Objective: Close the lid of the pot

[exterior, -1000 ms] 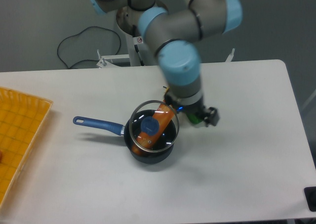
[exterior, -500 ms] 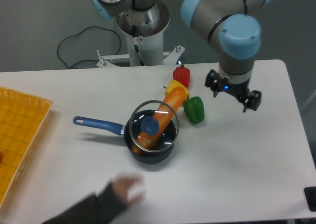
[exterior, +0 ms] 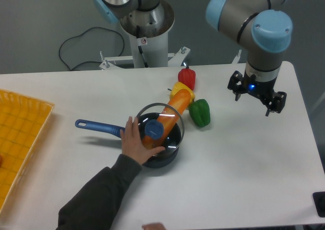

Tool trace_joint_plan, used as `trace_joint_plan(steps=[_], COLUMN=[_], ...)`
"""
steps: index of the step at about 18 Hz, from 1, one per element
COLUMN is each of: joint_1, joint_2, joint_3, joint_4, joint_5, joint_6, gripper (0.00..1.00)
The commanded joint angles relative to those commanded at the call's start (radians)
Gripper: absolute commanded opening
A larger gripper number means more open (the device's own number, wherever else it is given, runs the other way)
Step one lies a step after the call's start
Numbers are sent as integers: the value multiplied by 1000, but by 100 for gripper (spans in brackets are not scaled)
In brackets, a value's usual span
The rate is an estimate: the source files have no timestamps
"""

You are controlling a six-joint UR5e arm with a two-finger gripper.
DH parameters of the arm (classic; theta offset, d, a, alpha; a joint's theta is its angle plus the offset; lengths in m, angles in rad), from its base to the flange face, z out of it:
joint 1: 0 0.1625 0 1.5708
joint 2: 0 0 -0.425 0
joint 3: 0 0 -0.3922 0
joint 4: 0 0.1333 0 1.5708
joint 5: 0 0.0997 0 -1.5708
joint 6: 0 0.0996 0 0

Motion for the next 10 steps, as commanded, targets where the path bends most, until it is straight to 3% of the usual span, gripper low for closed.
trace_joint_plan(steps=[4, 10], joint_1=[21, 28], joint_2=[-14, -6], joint_3=[2, -3], joint_4=[-12, -21], joint_5=[-6, 3], joint_6=[187, 204], gripper=[100, 100])
